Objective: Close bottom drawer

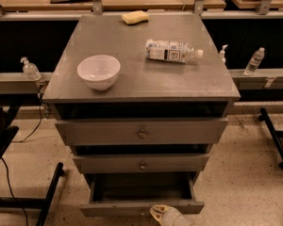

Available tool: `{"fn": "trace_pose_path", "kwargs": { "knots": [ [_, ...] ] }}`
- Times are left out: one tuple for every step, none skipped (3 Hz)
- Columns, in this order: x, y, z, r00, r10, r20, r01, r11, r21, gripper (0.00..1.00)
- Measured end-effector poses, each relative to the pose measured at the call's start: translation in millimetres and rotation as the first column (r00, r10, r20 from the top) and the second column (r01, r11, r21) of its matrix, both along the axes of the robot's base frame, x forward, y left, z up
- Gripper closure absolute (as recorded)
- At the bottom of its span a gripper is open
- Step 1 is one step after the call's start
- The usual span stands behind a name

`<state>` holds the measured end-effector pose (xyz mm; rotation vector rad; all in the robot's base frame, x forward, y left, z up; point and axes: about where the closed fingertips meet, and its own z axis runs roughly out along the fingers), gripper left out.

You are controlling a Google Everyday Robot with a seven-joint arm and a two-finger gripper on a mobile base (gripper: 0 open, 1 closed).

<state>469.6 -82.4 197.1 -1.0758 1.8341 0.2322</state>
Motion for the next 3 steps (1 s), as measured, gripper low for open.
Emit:
{"fn": "trace_pose_path", "kwargs": {
  "knots": [
    [22.8,-9.1,3.5,0.9987,-0.049,0.015,0.049,0.999,0.013,1.00],
    [22.8,-9.1,3.5,0.9987,-0.049,0.015,0.049,0.999,0.013,1.00],
    [32.3,-5.2,4.8,0.9983,-0.034,0.047,0.033,0.999,0.022,1.00]
  ]
}}
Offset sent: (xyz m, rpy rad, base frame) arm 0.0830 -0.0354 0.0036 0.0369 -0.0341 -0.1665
